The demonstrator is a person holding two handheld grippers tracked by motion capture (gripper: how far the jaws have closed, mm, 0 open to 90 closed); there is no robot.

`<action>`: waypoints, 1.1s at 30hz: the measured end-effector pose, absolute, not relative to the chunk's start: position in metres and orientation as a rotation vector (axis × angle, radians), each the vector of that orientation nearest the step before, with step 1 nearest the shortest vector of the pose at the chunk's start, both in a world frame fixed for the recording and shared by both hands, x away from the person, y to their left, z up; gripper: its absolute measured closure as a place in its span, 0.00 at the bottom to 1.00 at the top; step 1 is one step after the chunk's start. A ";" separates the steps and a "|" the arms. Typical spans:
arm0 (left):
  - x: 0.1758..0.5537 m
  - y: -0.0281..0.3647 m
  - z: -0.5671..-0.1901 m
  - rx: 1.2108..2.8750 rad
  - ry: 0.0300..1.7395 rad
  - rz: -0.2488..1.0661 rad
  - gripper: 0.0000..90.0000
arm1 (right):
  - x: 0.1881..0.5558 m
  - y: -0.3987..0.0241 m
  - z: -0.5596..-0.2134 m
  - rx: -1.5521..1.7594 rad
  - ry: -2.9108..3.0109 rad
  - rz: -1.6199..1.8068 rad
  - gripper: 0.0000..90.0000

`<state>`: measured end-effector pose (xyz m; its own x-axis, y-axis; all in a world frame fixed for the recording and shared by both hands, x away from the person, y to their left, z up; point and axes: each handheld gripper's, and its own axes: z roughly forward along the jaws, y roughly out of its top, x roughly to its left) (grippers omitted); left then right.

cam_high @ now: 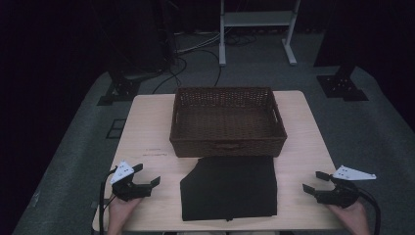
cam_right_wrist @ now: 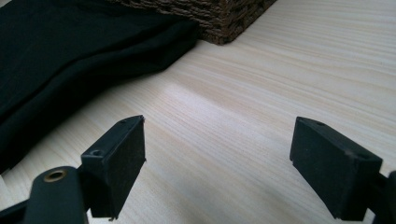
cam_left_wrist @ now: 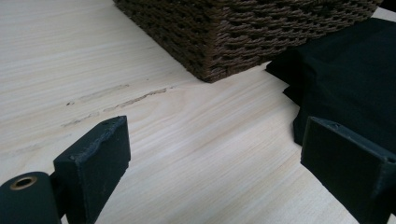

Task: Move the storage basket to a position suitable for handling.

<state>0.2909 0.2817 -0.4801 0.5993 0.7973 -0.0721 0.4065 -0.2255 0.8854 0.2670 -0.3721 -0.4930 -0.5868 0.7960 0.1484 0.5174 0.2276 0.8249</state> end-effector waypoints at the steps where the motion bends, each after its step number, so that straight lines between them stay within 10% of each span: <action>1: 0.291 0.281 -0.479 1.851 0.968 0.496 0.08 | 0.267 -0.372 -0.492 1.227 2.201 1.298 0.19; 33: 0.309 0.256 -0.436 2.054 0.767 0.466 0.05 | 0.291 -0.341 -0.438 1.036 2.313 1.276 0.16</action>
